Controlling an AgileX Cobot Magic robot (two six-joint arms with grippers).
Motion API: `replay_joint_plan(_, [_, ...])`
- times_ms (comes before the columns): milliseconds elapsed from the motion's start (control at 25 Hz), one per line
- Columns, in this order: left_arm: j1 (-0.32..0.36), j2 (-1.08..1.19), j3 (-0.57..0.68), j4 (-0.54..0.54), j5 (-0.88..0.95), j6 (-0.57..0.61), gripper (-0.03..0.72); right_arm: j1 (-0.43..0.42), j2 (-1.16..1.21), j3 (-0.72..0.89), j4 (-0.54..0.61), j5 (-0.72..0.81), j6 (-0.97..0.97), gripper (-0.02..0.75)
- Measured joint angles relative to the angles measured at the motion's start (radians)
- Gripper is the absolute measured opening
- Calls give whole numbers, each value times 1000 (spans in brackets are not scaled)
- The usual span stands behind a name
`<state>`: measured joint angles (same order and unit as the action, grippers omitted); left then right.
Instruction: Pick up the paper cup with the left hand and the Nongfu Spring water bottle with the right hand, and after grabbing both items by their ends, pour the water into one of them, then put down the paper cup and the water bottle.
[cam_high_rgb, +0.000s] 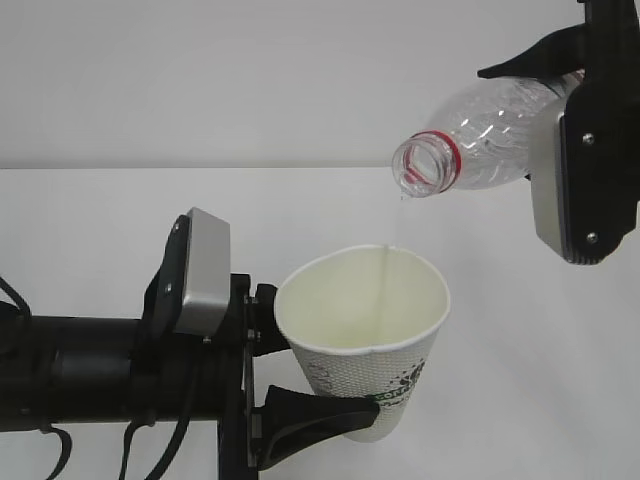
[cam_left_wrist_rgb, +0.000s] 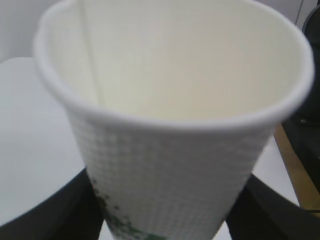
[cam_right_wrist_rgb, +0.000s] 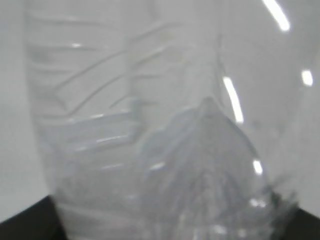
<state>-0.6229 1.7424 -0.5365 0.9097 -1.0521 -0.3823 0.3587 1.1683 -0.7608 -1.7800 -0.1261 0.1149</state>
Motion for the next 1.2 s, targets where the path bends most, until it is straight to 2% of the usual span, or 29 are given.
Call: replay_joint_plan(1200, [0,0,0,0,0,0,494,23,0,0,-25,15,0,479])
